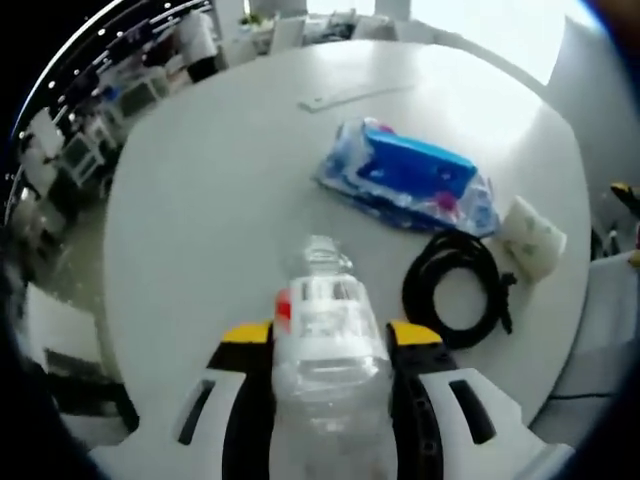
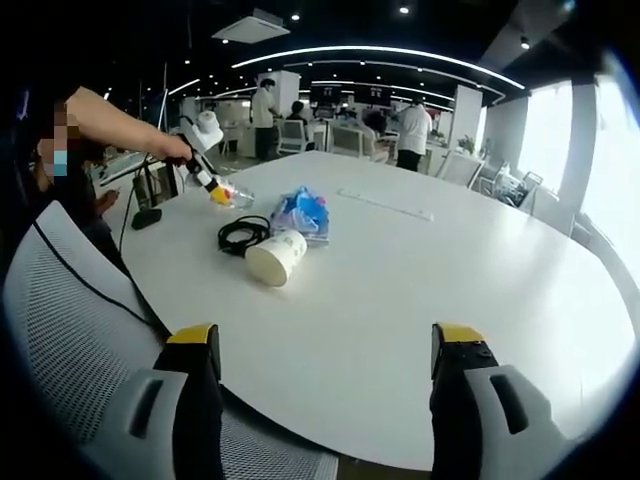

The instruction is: Arrange the tabletop items into an orderly group along one side of the table until the central work area is clear of visible clutter.

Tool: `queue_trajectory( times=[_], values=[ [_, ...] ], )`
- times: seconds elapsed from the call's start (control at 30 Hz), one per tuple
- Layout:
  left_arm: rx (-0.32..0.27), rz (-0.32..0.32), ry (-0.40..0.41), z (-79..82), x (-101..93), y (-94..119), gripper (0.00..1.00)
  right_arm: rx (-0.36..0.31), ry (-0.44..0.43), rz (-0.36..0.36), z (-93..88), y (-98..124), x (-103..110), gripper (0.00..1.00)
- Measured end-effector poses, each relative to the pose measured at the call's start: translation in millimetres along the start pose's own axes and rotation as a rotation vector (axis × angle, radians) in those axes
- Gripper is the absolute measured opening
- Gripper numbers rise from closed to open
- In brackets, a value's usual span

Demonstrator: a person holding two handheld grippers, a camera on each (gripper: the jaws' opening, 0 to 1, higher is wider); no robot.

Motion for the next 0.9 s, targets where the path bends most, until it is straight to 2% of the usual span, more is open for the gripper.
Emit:
queue_trajectory(
  times=[0.37, 0.47, 0.9],
  values=[
    [0.113, -0.027, -0.115, 1.9, 1.5, 7.8, 0.4, 0.003, 0.0, 0.011, -0.5, 0.3, 1.2, 0.91],
    [0.168, -0.038, -0.17, 3.6, 1.1, 10.1, 0.4, 0.007, 0.004, 0.014, -1.1, 0.2, 1.6, 0.91],
    [0.293, -0.042, -0.321, 15.4, 1.6, 10.0, 0.4, 0.007, 0.005, 0.005, -1.0, 0.2, 1.3, 0.91]
  ],
)
Point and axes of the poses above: the point that each gripper's makers call its tool centre point, and the gripper's own axes: y roughly backward along the fingers, x roughly to its left, z roughly out of its top, the point moved 5 cm from there along y, roughly backward along the fingers, and after that the axes turned 4 degrees about x, right-handed, at the moved point
